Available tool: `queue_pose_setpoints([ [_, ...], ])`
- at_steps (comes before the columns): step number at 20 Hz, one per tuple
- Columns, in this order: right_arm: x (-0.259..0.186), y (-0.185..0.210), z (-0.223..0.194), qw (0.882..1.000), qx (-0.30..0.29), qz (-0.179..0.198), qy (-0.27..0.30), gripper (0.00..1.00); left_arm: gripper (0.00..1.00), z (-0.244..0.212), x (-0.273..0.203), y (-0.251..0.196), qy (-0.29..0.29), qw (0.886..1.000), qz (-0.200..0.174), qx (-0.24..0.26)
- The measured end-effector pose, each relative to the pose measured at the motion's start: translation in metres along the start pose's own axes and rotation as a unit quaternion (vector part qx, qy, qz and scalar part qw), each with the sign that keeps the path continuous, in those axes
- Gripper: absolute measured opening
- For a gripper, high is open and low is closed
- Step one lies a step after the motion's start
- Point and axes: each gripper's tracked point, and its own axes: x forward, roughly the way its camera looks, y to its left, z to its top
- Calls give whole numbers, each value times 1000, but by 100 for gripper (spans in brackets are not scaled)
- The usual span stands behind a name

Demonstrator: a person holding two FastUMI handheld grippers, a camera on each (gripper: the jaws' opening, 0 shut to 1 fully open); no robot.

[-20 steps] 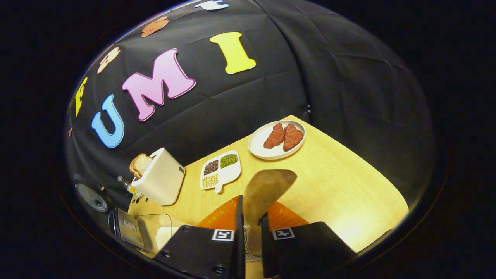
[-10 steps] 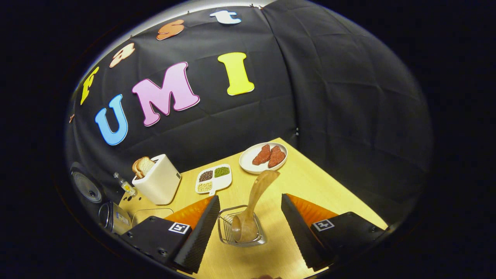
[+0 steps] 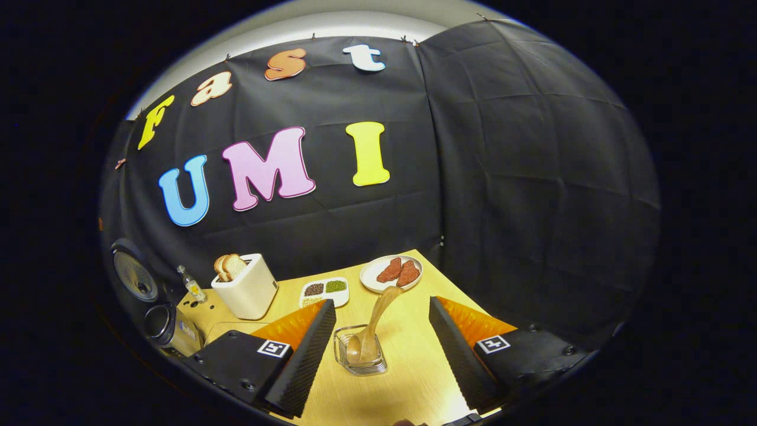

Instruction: Close the left gripper, press the button to open the rice cooker; take a wooden spoon from the chopstick holder with the right hand, scoop a spoonful of rice and pour it into the rice cooker, then put the wooden spoon back into the chopstick holder.

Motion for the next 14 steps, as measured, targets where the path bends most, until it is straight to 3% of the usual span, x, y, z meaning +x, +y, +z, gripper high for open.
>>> queue_pose_setpoints([
  [10,-43,15,12,999,-43,3,-25,99,94,-2,116,27,70,997,5,16],
  [14,-50,14,-3,999,-37,-3,-7,98,94,-17,131,31,99,995,13,11],
])
